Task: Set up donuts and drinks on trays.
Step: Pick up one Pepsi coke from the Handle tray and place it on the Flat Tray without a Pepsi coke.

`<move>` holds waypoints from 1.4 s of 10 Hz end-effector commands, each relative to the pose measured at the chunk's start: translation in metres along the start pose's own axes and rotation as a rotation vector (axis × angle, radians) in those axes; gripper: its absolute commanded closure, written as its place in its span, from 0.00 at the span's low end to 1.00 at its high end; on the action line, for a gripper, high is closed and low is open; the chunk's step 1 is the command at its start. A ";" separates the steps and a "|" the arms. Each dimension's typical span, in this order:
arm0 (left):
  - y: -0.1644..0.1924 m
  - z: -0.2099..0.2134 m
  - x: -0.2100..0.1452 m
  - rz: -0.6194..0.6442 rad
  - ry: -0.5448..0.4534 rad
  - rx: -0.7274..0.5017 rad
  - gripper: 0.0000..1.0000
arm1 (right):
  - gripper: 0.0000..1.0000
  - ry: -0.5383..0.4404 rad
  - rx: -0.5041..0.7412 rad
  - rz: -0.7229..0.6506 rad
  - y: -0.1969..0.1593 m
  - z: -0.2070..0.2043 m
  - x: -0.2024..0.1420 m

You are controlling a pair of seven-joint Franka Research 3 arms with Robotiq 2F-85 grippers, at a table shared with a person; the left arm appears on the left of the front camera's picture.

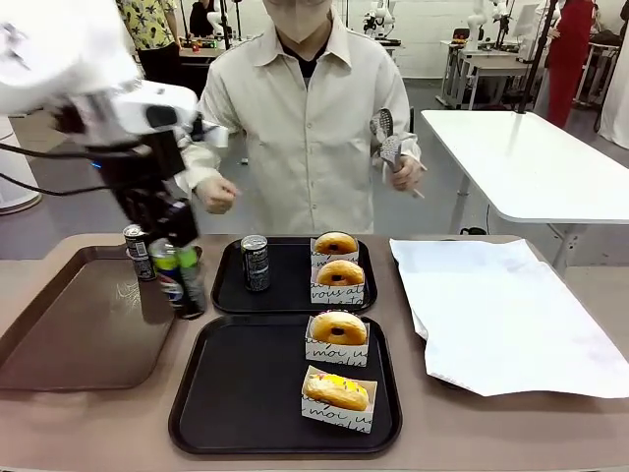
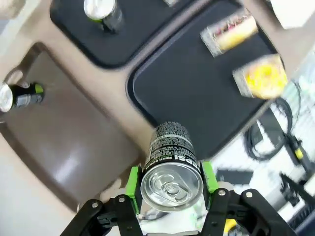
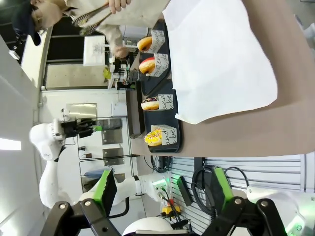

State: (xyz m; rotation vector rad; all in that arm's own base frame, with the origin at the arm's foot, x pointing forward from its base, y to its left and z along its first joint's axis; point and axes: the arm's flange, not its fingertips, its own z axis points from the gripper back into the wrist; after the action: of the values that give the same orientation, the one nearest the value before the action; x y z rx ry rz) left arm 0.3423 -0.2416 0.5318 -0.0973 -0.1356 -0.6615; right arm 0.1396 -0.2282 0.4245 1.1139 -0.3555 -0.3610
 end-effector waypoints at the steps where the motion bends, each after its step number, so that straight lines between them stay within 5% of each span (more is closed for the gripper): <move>1: -0.012 -0.041 0.036 0.036 -0.008 0.062 0.42 | 0.00 -0.010 0.027 0.019 0.000 0.000 -0.001; 13: -0.029 -0.133 0.022 0.078 0.005 0.170 0.42 | 0.00 -0.010 0.027 0.019 0.000 0.000 -0.001; 14: -0.029 -0.130 0.024 0.084 0.001 0.162 0.00 | 0.00 -0.010 0.027 0.019 0.000 0.000 -0.001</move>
State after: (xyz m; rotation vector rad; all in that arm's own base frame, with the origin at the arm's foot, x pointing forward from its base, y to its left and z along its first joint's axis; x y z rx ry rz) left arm 0.3530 -0.2897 0.4058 0.0356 -0.1580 -0.5928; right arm 0.1395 -0.2282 0.4244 1.1138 -0.3557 -0.3608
